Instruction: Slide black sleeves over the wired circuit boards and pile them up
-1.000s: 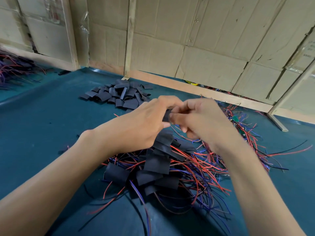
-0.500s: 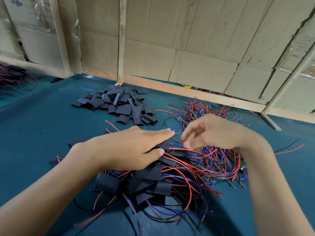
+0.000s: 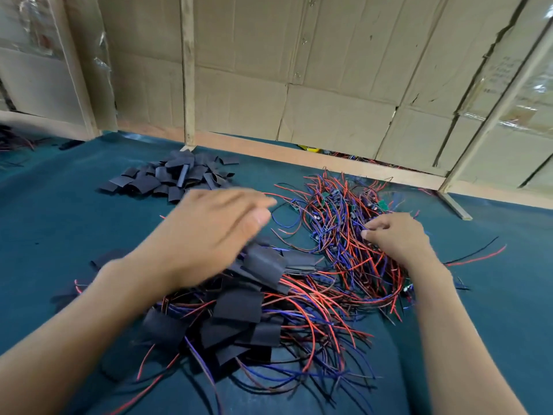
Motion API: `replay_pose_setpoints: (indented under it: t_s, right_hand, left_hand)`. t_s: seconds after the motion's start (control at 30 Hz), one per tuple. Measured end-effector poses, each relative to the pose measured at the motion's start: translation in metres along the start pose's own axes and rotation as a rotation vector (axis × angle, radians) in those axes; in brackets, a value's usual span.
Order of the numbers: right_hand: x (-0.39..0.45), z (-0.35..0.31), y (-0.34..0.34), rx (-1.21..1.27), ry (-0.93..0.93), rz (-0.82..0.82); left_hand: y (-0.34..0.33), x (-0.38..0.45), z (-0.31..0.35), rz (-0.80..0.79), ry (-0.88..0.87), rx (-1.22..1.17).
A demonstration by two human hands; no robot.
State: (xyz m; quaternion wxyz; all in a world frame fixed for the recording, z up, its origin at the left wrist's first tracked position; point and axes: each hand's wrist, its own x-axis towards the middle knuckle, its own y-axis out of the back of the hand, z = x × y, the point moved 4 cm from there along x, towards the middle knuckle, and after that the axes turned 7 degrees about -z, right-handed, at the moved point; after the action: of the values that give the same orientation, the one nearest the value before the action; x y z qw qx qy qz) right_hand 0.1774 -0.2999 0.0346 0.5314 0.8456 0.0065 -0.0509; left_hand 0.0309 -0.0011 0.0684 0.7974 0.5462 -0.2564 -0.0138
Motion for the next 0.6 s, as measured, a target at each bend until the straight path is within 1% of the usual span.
replay_pose_setpoints:
  t_s: [0.07, 0.1, 0.13, 0.17, 0.2, 0.27, 0.3, 0.33, 0.37, 0.4, 0.43, 0.5, 0.6]
  right_hand:
    - [0.0, -0.001, 0.009, 0.076, 0.044, -0.062]
    - [-0.001, -0.001, 0.013, 0.074, 0.058, -0.092]
    - [0.0, -0.001, 0.016, 0.059, 0.066, -0.106]
    - [0.001, 0.0, 0.018, 0.035, 0.061, -0.105]
    - [0.002, 0.001, 0.018, 0.015, 0.058, -0.101]
    - [0.003, 0.004, 0.013, -0.01, 0.037, -0.133]
    - [0.002, 0.006, 0.01, -0.012, 0.016, -0.163]
    - [0.0, 0.007, 0.008, -0.008, -0.001, -0.184]
    - [-0.002, 0.008, 0.007, -0.011, -0.007, -0.196]
    - [-0.002, 0.007, 0.007, -0.015, 0.003, -0.203]
    - [-0.001, 0.007, 0.006, -0.013, 0.014, -0.211]
    - [-0.001, 0.008, 0.006, -0.003, -0.002, -0.223]
    - [0.0, 0.008, 0.004, -0.012, -0.022, -0.196]
  left_hand:
    - [0.013, 0.002, -0.03, 0.219, 0.175, -0.166]
    - [0.015, 0.002, -0.051, 0.295, 0.281, -0.202]
    - [0.015, 0.001, -0.074, 0.329, 0.386, -0.206]
    - [0.013, -0.001, -0.098, 0.312, 0.501, -0.191]
    - [0.008, -0.005, -0.12, 0.243, 0.633, -0.152]
    - [-0.008, -0.018, -0.153, 0.015, 0.877, 0.012]
    - [-0.016, -0.024, -0.161, -0.105, 0.946, 0.101]
    - [-0.025, -0.029, -0.166, -0.2, 0.971, 0.163]
    - [-0.031, -0.031, -0.168, -0.25, 0.963, 0.196]
    - [-0.035, -0.031, -0.169, -0.256, 0.936, 0.207]
    - [-0.038, -0.029, -0.169, -0.234, 0.906, 0.203]
    - [-0.036, -0.023, -0.166, -0.134, 0.862, 0.152]
    - [-0.029, -0.02, -0.154, 0.003, 0.771, -0.007]
